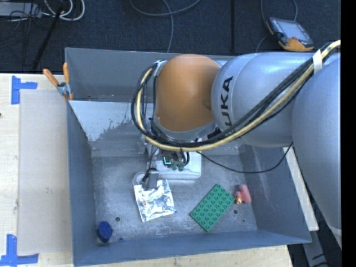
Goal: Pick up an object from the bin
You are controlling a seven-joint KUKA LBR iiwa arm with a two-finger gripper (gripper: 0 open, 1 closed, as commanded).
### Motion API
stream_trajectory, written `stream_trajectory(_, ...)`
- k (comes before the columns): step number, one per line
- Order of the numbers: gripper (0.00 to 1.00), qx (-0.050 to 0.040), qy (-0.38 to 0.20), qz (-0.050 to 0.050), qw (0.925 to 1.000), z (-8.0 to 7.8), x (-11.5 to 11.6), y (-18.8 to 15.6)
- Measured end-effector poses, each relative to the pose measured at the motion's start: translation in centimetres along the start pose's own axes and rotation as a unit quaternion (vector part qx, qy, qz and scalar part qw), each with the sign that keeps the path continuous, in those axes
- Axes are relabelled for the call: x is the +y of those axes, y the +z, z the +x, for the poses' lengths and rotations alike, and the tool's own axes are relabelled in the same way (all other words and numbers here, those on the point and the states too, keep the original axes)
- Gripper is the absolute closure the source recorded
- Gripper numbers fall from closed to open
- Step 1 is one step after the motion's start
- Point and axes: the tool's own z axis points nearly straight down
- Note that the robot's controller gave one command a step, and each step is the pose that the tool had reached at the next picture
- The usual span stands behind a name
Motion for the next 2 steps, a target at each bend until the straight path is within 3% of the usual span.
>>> stream_trajectory(1,0.00,-0.0004,-0.153,0.001,0.9882,1.3,-5.4,6.0)
stream_trajectory(2,0.00,-0.0055,-0.376,0.001,0.9267,-1.1,-3.4,10.5)
